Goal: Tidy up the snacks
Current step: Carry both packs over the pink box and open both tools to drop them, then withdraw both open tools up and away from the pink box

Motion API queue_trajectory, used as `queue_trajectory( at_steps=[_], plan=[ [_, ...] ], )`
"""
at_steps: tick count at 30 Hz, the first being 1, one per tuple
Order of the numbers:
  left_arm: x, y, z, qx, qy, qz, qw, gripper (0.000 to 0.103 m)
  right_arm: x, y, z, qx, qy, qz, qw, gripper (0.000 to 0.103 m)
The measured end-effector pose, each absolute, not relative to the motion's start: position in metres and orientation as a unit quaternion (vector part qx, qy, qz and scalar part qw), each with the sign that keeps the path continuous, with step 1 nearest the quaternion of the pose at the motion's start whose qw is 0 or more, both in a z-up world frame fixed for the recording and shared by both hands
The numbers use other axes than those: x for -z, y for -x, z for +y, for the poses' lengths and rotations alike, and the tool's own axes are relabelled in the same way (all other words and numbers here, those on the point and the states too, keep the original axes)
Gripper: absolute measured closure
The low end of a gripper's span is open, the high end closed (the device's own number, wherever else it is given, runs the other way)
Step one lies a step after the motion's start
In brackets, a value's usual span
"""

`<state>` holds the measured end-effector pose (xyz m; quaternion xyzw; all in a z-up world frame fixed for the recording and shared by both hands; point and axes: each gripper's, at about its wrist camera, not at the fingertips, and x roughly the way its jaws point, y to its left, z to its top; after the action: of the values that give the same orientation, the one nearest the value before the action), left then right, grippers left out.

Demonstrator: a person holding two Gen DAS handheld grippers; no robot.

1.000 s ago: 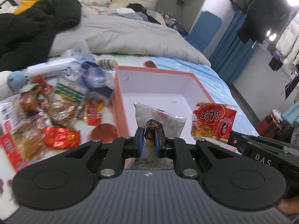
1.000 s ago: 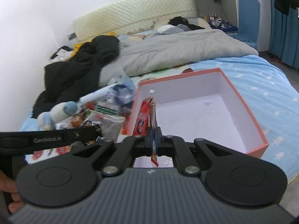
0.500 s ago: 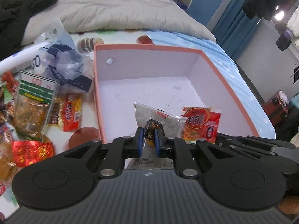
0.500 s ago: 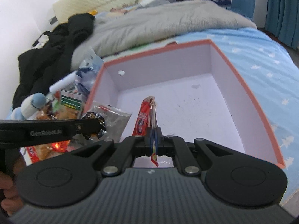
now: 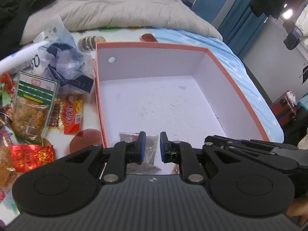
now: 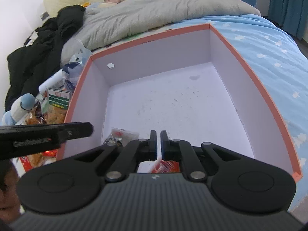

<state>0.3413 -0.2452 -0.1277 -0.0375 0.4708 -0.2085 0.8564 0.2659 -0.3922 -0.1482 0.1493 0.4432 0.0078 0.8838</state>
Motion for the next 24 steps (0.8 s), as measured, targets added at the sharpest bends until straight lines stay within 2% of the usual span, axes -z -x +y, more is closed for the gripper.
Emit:
queue_trajectory(
  at_steps=[1,3,4,24],
  plan=[
    [0.123,-0.337,-0.243,0.209,0.037,0.467,0.859,0.087,0.147,-0.264,-0.392,-0.005,-0.152,0.444,0.883,0.085],
    [0.113,-0.328,-0.238,0.209,0.040,0.458,0.863,0.087,0.142,-0.257,-0.390,-0.003,-0.156,0.441,0.884,0.049],
    [0.108,-0.322,-0.234,0.209,0.040,0.454,0.865,0.087,0.138,-0.251,-0.389,-0.001,-0.158,0.435,0.886,0.044],
    [0.030,-0.172,-0.144,0.206,0.060,0.372,0.903,0.087,0.065,-0.126,-0.327,-0.027,-0.161,0.338,0.927,0.045]
  ],
)
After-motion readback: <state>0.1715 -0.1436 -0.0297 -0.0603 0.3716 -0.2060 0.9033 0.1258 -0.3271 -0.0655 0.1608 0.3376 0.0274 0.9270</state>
